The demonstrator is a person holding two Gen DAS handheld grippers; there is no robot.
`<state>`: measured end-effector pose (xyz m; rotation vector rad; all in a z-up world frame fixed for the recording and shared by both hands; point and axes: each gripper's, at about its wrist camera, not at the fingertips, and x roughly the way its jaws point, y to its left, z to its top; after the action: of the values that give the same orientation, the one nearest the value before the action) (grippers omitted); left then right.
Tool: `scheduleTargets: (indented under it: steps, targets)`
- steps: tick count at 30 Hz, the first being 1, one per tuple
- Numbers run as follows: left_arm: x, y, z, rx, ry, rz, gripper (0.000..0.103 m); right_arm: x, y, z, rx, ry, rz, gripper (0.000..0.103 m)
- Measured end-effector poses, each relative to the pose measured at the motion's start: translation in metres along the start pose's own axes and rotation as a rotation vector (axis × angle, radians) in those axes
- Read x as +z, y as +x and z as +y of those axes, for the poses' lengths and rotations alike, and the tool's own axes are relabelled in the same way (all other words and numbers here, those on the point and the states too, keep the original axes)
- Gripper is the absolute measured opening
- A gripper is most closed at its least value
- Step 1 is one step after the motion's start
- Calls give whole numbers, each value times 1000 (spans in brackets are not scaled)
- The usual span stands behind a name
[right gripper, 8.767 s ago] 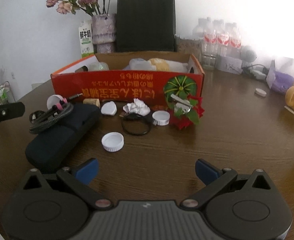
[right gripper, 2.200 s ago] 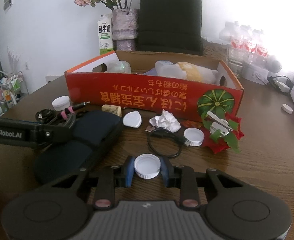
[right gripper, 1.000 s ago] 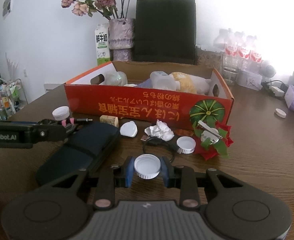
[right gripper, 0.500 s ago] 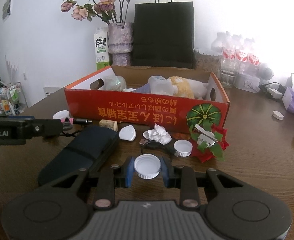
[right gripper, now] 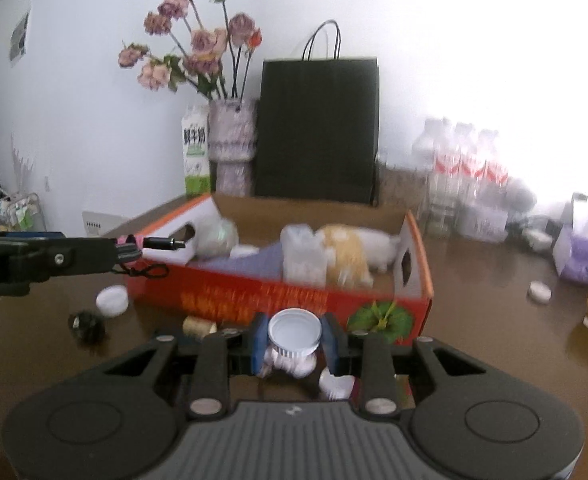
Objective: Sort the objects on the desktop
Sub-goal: 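Carry the cable and cap over the box with both grippers, then lower cable and cap into the box and open both grippers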
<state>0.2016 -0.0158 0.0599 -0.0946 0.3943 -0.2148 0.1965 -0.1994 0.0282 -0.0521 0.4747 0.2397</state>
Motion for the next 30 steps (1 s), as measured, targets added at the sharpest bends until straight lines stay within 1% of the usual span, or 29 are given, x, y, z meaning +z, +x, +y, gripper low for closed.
scheduleTargets:
  steps: [5, 11, 13, 15, 21, 25, 30]
  targets:
    - [26, 23, -3, -4, -5, -38, 87, 30, 19, -13, -14, -8, -24, 28]
    - [55, 70, -3, 17, 21, -36, 87, 62, 60, -38, -18, 7, 8, 28]
    - [62, 90, -3, 28, 33, -18, 87, 72, 79, -47, -17, 8, 31, 28]
    - [67, 112, -1, 36, 47, 6, 87, 79, 100, -56, -18, 18, 73, 28]
    - [73, 169, 4, 74, 101, 93, 87, 85, 159, -77, -11, 11, 197, 28]
    - [66, 194, 6, 85, 140, 144, 87, 83, 185, -85, -24, -5, 255, 28]
    - [56, 214, 9, 107, 160, 202, 87, 83, 203, -94, -21, -11, 301, 28]
